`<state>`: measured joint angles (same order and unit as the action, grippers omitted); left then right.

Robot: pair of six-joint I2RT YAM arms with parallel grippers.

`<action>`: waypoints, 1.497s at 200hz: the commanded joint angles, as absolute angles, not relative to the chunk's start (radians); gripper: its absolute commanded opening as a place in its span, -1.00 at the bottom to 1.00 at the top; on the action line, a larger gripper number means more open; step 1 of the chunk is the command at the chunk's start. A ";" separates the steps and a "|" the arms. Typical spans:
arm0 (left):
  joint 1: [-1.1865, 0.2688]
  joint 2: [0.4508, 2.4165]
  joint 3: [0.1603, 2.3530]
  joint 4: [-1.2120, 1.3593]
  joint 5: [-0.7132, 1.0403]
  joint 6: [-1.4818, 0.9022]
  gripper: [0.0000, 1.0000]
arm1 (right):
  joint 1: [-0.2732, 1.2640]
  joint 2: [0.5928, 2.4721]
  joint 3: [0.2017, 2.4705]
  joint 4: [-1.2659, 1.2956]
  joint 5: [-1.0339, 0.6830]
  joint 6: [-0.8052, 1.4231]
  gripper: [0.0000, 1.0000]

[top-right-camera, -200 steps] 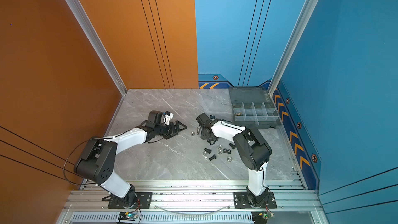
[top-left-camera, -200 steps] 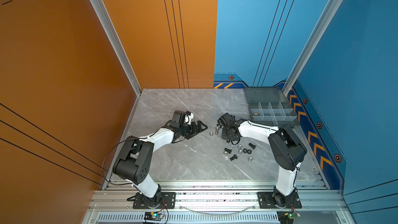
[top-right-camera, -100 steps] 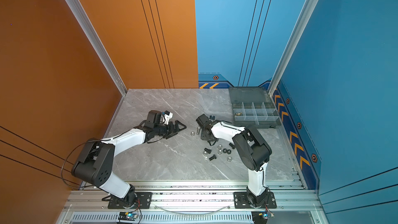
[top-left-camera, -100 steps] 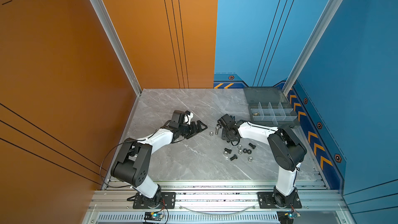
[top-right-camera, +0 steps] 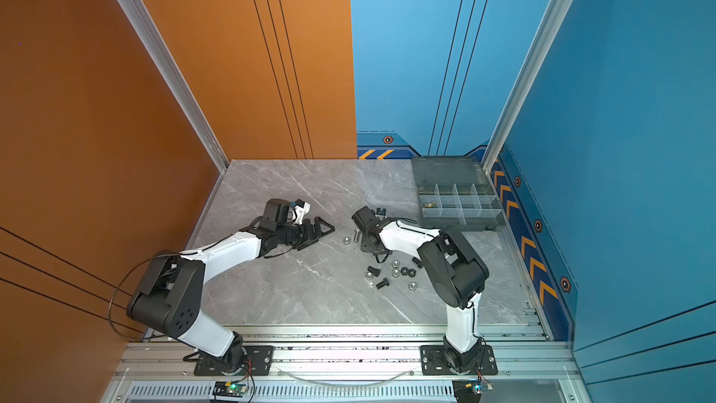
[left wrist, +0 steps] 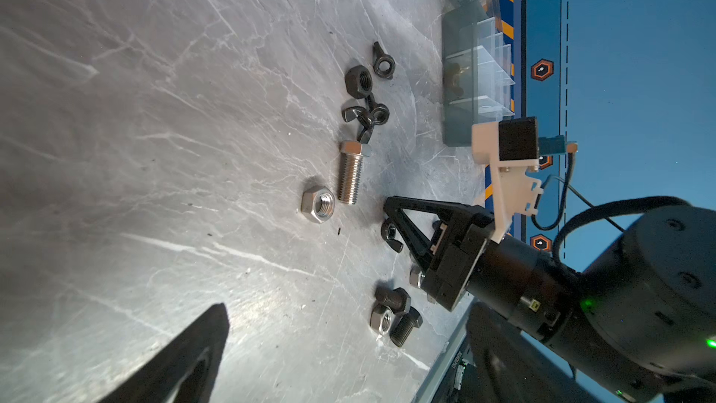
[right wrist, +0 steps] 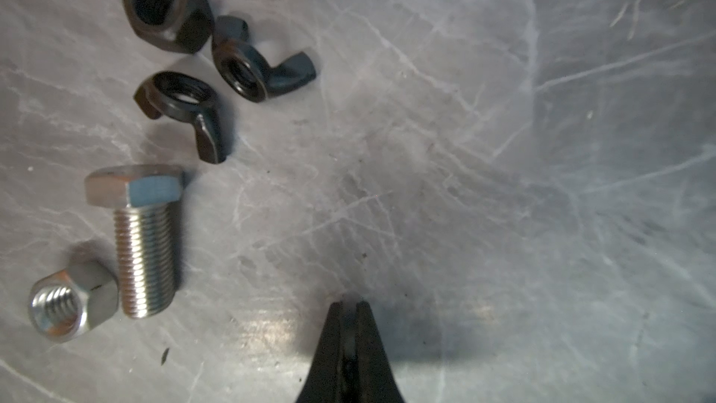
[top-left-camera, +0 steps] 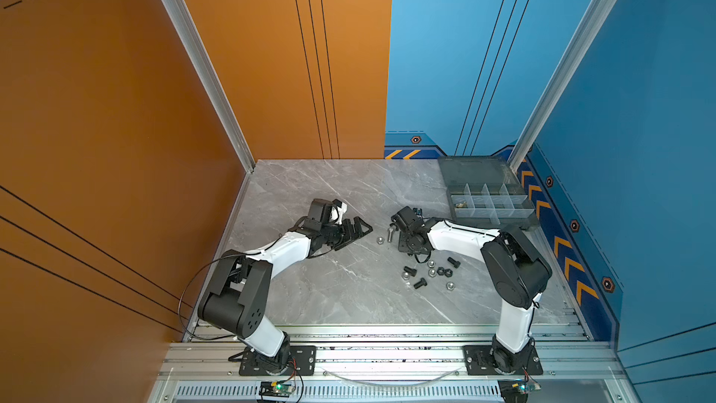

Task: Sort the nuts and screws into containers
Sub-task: 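Carry the black wing nut with the right gripper to the organizer box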

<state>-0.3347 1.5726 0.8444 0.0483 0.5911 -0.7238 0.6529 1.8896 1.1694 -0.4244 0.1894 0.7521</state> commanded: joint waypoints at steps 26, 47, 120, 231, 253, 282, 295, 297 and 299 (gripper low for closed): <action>-0.333 1.543 0.832 0.018 0.569 -0.701 0.95 | 0.624 1.866 1.171 -0.451 0.134 0.676 -1.00; -0.333 1.542 0.831 0.018 0.569 -0.702 0.95 | 0.584 1.835 1.191 -0.451 0.080 0.647 -1.00; -0.330 1.549 0.829 0.027 0.570 -0.703 0.95 | 0.377 1.774 1.246 -0.433 -0.177 0.593 -1.00; -0.324 1.532 0.838 0.026 0.562 -0.704 0.95 | -0.059 1.847 1.561 -0.535 -0.207 0.544 -1.00; -0.325 1.534 0.839 0.026 0.564 -0.704 0.95 | -0.116 1.898 1.616 -0.550 -0.179 0.546 -1.00; -0.324 1.531 0.842 0.025 0.566 -0.706 0.95 | -0.163 1.961 1.668 -0.557 -0.159 0.546 -1.00; -0.325 1.528 0.842 0.023 0.565 -0.706 0.95 | -0.176 1.991 1.686 -0.561 -0.162 0.549 -1.00; -0.324 1.528 0.841 0.023 0.565 -0.706 0.95 | -0.177 1.996 1.689 -0.563 -0.162 0.550 -1.00; -0.325 1.526 0.842 0.023 0.564 -0.706 0.95 | -0.179 2.000 1.692 -0.565 -0.162 0.551 -1.00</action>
<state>-0.3328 1.5536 0.8444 0.0338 0.5835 -0.7238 -0.1577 1.9495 1.6432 -0.5098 -0.1864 0.5640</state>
